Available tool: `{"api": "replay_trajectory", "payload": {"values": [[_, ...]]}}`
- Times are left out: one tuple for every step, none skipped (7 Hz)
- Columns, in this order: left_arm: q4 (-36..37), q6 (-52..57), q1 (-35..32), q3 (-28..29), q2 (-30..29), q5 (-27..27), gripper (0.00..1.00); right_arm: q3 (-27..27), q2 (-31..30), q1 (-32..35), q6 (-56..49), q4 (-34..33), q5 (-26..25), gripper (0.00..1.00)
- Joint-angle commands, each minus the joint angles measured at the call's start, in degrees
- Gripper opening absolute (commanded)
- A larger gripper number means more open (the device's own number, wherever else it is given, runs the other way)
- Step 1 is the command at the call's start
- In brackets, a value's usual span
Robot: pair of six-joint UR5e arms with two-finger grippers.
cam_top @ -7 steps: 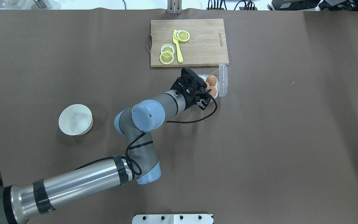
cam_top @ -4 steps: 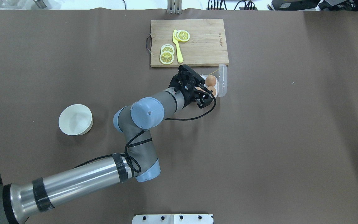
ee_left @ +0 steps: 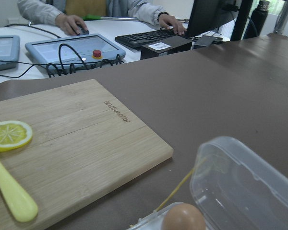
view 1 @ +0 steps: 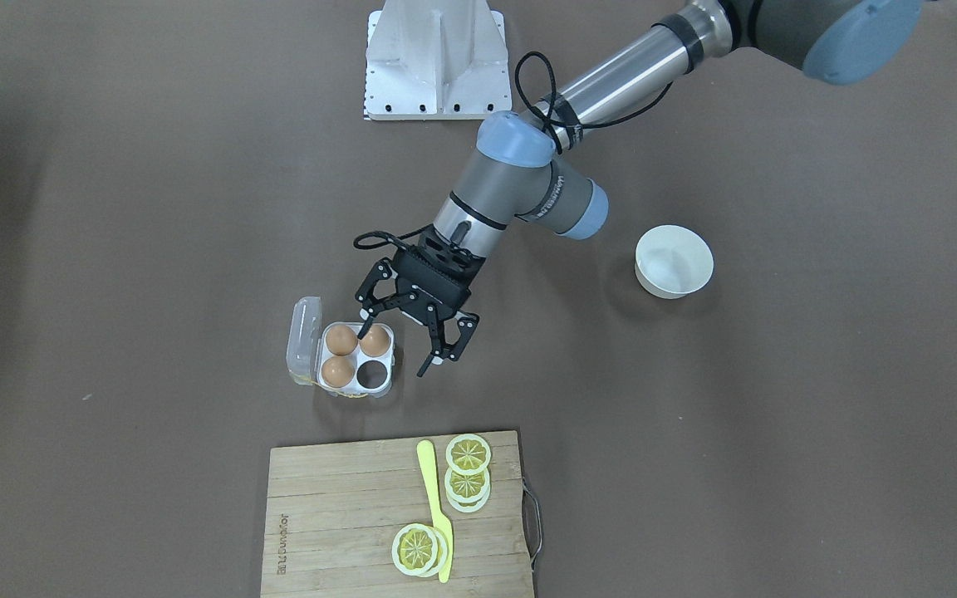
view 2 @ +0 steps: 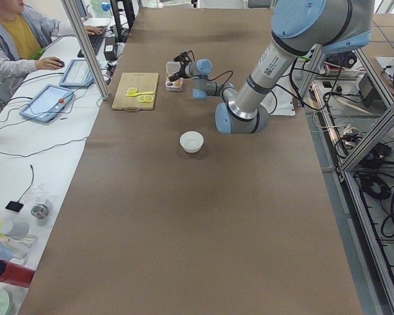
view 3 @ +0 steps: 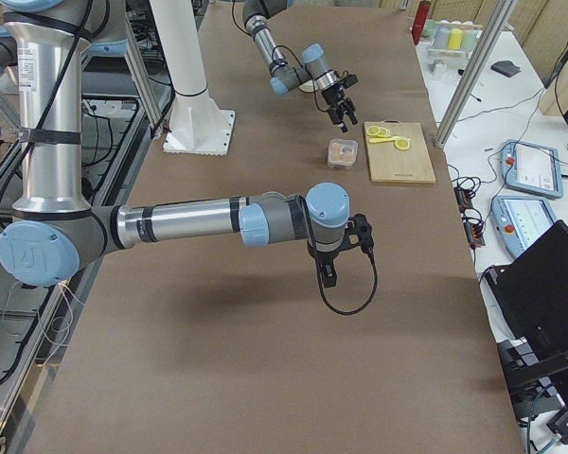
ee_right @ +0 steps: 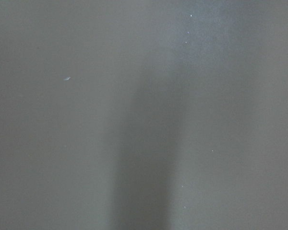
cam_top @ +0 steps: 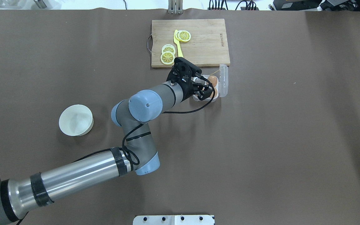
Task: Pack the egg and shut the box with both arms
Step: 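Withdraw the left arm while the right gripper reaches toward the carton lid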
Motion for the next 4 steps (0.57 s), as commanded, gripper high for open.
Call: {"api": "replay_trajectory", "payload": {"values": [[27.3,-3.5,-11.6,-13.5,4.9,-21.2,0.93,-0.3,3.4,-3.2,7.7,0.4,-0.7,1.0],[30.4,-1.4,-17.4,-16.3,8.9,-28.6,0.93,-0.4,5.6,-5.9,10.3,0.4,-2.7,1.0],[30.6,4.9,-23.9,-16.8,14.6,-35.9,0.94,-0.5,8.8,-9.2,16.3,0.5,-4.7,1.0],[31.2,14.7,-29.2,-16.6,19.4,-40.5,0.94,-0.6,12.5,-13.8,23.1,0.5,-6.9,1.0]]}}
